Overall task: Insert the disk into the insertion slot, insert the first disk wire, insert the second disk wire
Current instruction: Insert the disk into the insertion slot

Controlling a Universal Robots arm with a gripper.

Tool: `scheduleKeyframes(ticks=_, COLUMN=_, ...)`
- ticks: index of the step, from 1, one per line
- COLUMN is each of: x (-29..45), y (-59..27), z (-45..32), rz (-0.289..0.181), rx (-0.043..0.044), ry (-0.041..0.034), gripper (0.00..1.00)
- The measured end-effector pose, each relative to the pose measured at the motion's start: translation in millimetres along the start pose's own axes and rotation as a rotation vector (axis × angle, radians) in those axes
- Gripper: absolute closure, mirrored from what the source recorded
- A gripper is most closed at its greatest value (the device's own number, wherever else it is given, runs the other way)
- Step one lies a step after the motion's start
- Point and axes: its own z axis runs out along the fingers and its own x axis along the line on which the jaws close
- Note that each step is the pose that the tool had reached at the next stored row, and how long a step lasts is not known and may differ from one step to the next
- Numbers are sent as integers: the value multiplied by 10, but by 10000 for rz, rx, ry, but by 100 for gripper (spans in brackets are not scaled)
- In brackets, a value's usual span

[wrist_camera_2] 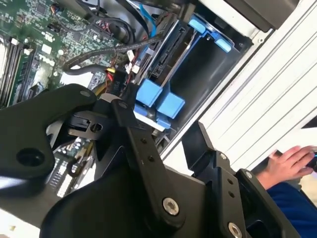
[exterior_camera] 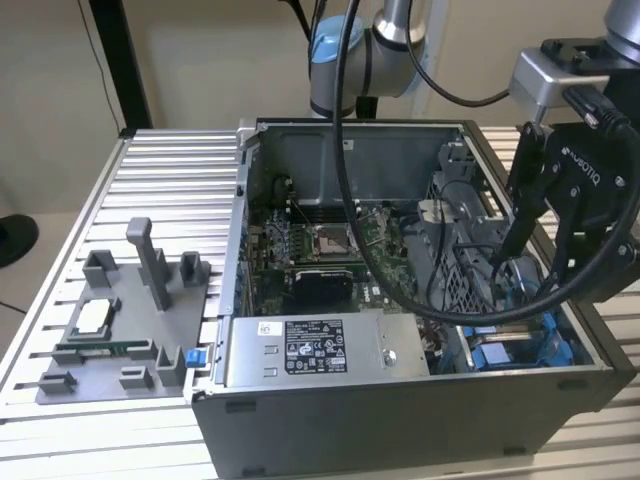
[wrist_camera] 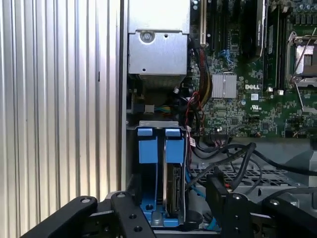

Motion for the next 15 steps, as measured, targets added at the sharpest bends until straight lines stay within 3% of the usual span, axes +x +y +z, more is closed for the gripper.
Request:
scheduleKeyframes(ticks=8, x=-207, y=5, z=12, rz=0, rx=2, ry=-21, gripper=0)
scheduleKeyframes(ticks=11, x=-248, y=5, z=29, rz=-2, rx=1, ry=-82, gripper=0)
scheduleKeyframes(ticks=13, x=-249, y=5, z=34, rz=-7, rx=-1, ry=-205, gripper=0)
scheduleKeyframes(ticks=15, x=-248, y=5, z=35, rz=-19, rx=-5, ry=-523, gripper=0)
